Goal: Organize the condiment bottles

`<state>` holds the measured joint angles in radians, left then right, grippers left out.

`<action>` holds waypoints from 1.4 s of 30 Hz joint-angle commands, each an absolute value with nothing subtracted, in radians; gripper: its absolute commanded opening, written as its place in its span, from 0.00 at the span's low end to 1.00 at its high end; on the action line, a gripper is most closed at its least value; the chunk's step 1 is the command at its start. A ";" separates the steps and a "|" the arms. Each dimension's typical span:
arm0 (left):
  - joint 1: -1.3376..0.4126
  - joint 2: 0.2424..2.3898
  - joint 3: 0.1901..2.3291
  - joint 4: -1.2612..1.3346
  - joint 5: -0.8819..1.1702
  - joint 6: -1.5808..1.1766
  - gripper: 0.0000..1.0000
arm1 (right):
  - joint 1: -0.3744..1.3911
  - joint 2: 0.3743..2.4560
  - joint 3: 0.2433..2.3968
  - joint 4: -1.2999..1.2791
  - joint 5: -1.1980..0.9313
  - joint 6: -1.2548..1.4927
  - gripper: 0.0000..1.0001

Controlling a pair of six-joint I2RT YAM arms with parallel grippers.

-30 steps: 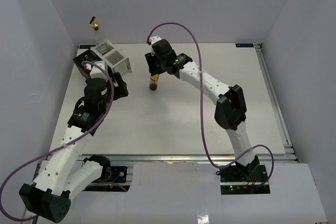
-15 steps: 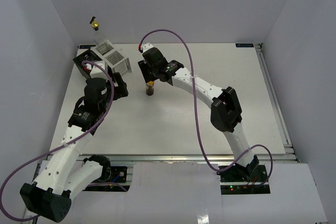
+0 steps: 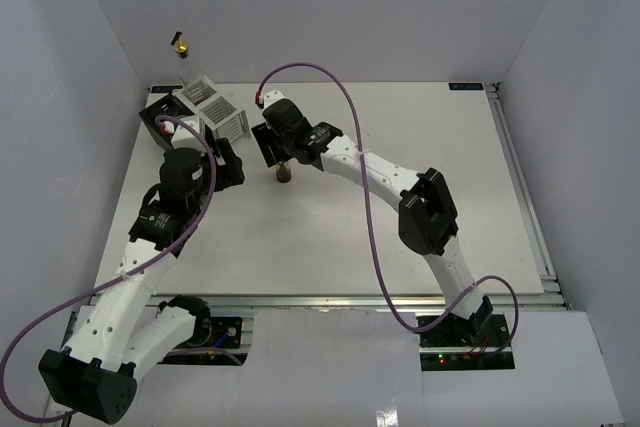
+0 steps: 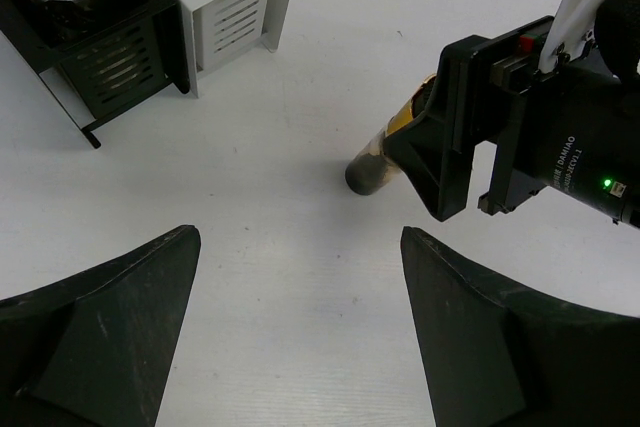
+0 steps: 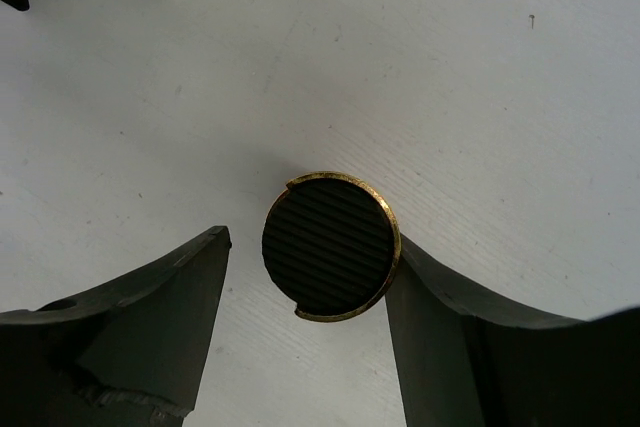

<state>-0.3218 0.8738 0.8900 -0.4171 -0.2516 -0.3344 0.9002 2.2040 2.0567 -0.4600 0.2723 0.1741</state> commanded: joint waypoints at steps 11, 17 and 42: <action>-0.314 0.906 0.904 -0.385 -0.154 -0.339 0.92 | 0.902 2.026 1.959 -0.452 0.348 0.135 0.92; -0.316 0.983 1.003 -0.403 -0.058 -0.329 0.92 | 0.901 1.818 1.738 -0.477 0.405 0.101 0.97; -0.474 1.613 1.445 -0.582 -0.134 -0.328 0.93 | 0.896 1.074 1.020 -0.381 0.411 0.100 0.98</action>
<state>-0.4474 1.5845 1.3802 -0.5691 -0.0650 -0.3161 0.8991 1.1171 1.0480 -0.4154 0.3802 0.1182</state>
